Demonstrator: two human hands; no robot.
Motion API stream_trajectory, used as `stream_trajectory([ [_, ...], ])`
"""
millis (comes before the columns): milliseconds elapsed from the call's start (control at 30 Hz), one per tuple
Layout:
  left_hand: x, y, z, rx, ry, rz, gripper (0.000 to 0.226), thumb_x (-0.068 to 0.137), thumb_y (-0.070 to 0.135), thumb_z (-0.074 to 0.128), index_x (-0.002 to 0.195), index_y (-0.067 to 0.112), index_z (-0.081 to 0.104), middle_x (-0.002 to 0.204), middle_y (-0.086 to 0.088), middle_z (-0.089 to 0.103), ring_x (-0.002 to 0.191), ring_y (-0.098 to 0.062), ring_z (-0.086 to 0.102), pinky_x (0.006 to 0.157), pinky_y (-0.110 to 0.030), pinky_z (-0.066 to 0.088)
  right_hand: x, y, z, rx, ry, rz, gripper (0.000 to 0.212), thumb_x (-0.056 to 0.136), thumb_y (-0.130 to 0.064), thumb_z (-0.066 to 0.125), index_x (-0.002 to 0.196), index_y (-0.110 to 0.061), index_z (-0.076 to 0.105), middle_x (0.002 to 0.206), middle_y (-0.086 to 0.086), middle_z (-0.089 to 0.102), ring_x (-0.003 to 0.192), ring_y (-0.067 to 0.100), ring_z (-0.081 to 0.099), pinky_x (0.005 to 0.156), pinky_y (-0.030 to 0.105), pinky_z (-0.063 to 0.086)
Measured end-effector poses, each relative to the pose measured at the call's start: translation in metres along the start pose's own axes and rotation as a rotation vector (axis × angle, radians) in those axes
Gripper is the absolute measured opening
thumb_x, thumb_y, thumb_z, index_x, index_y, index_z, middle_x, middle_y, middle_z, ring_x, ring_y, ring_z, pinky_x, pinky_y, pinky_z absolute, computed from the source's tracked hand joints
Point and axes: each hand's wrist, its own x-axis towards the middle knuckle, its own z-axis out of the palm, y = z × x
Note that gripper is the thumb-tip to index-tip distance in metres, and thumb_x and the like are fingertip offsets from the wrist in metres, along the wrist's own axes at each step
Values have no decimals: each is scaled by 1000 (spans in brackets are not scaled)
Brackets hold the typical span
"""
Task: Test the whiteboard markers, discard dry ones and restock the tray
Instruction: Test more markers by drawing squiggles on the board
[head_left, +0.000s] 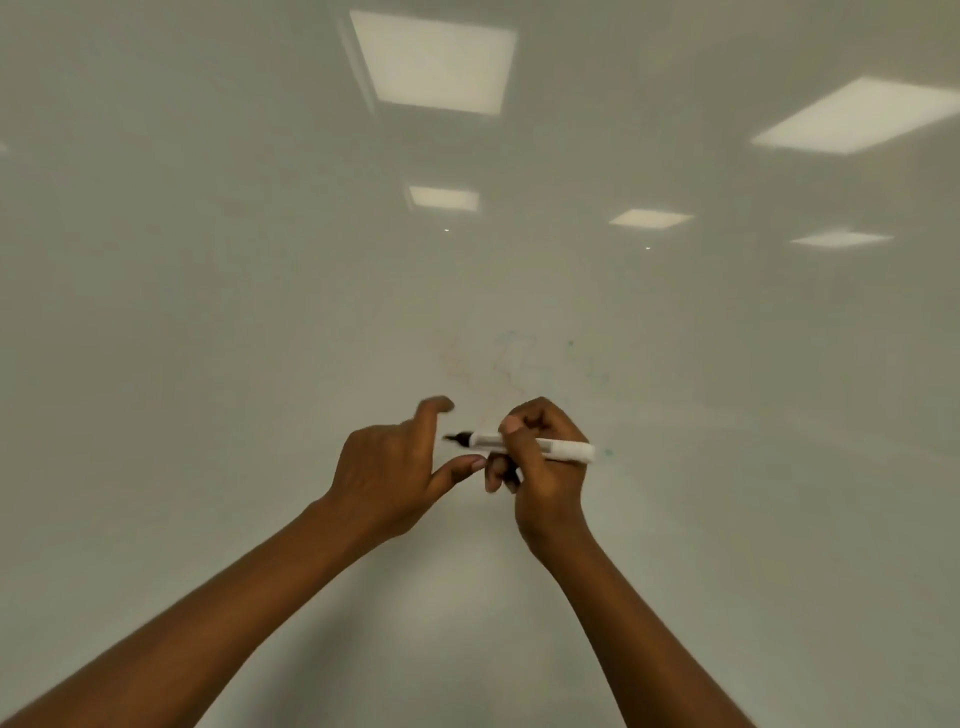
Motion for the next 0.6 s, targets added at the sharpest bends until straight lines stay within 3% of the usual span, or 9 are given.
stream_trajectory([
  [100, 7, -12, -5, 78, -2, -4, 76, 89, 70, 26, 119, 5, 51, 56, 3, 54, 42, -15, 49, 43, -22, 33, 19, 2, -7, -97, 130, -109, 12, 90, -12, 51, 85, -1, 55, 70, 18, 64, 51, 29, 61, 48, 21, 39],
  [233, 13, -20, -2, 192, 14, 70, 65, 85, 44, 40, 129, -4, 41, 80, -8, 59, 65, -25, 55, 66, -36, 46, 42, 4, -8, -257, 237, -128, 13, 82, -14, 59, 76, -3, 55, 66, 7, 60, 59, 21, 58, 53, 25, 41],
  [300, 15, -23, 0, 227, 3, 42, 64, 81, 37, 41, 132, -3, 36, 91, -12, 59, 76, -27, 55, 71, -40, 46, 50, 7, -6, -323, 215, -124, 19, 84, -10, 61, 70, 0, 52, 62, -4, 59, 65, 2, 62, 55, 15, 41],
  [367, 16, -25, 2, 243, -1, 24, 64, 78, 32, 42, 132, -1, 34, 97, -13, 58, 80, -27, 53, 73, -40, 44, 56, 12, -3, -401, 183, -129, 23, 87, -5, 62, 67, -2, 50, 58, -14, 55, 67, -6, 61, 54, 10, 39],
  [500, 15, -28, 8, 214, 22, 50, 59, 73, 26, 38, 126, 0, 37, 95, -13, 58, 77, -28, 52, 70, -39, 44, 66, 21, 4, -527, 133, -182, 29, 88, -9, 61, 63, -14, 47, 57, -14, 50, 57, -2, 52, 51, 13, 35],
  [600, 16, -32, 12, 185, 24, 61, 55, 72, 22, 37, 123, 0, 39, 93, -14, 59, 76, -28, 53, 68, -39, 45, 65, 28, 6, -603, 72, -253, 27, 87, -16, 57, 65, -4, 47, 58, -2, 50, 54, 7, 50, 47, 25, 36],
])
